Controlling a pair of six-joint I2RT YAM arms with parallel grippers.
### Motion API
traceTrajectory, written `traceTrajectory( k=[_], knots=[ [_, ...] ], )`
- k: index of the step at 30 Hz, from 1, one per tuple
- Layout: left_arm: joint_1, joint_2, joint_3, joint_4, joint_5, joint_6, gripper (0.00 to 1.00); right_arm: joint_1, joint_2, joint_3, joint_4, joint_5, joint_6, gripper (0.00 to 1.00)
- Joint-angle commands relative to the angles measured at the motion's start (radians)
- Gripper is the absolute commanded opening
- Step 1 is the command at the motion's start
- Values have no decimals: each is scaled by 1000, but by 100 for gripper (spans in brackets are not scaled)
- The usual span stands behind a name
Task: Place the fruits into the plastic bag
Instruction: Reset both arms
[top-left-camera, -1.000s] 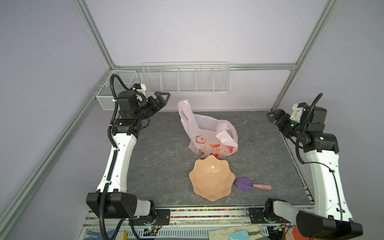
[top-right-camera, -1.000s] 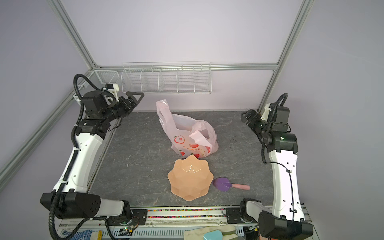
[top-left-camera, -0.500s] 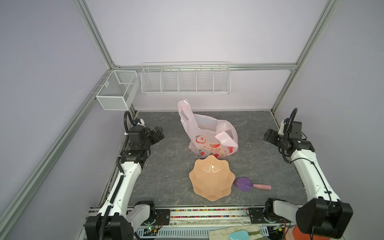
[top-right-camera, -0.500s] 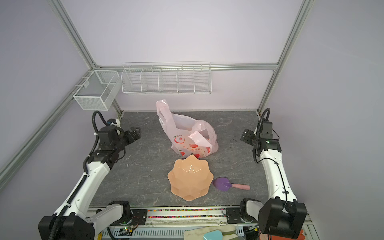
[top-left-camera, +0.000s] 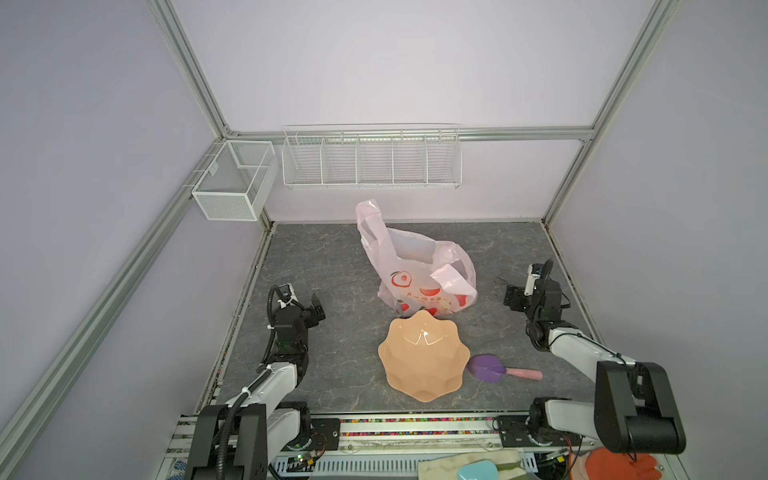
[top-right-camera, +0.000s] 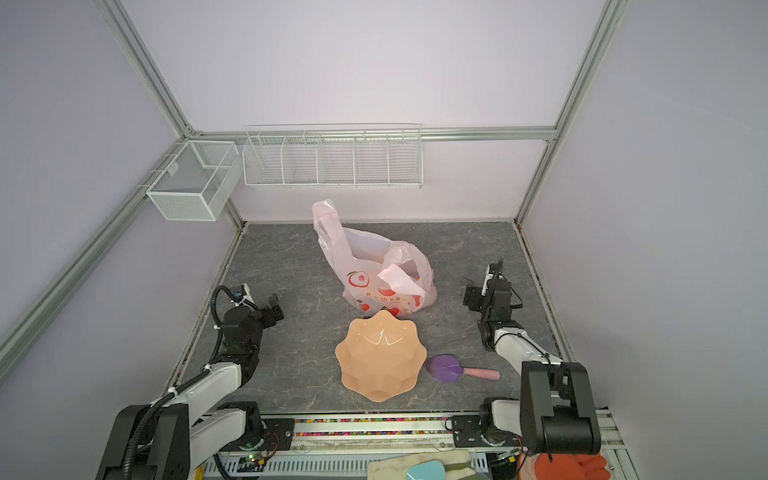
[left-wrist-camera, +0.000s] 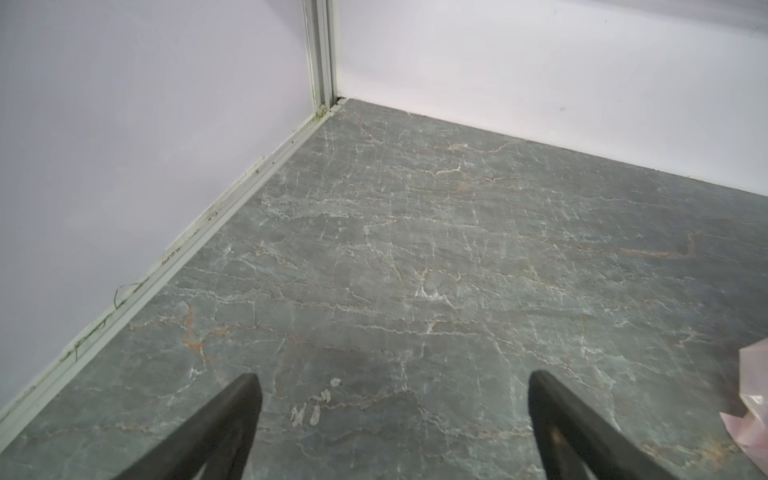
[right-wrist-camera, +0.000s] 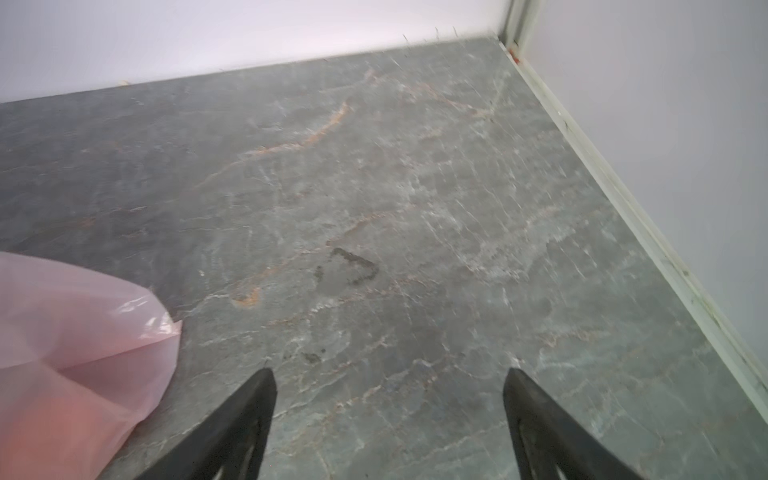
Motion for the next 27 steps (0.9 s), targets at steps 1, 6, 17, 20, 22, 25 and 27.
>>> traceTrajectory(
  k=[1,6,17,20,22,25,27],
  knots=[
    [6,90,8,266,-13,78,100,5,-16,-73,237,37,-83,88],
    [14,299,37,438,83,104,99,11,26,-165,430,53,-93,88],
    [33,408,185,272,134,106,99,22,240,-98,495,137,-78,89],
    [33,411,184,277,133,107,99,24,250,-109,537,139,-85,88],
    [33,412,183,281,134,107,99,24,234,-103,494,136,-78,88],
    [32,412,183,281,133,107,99,24,243,-106,520,140,-83,88],
    [33,412,183,280,134,107,99,24,238,-103,505,136,-80,88]
  ],
)
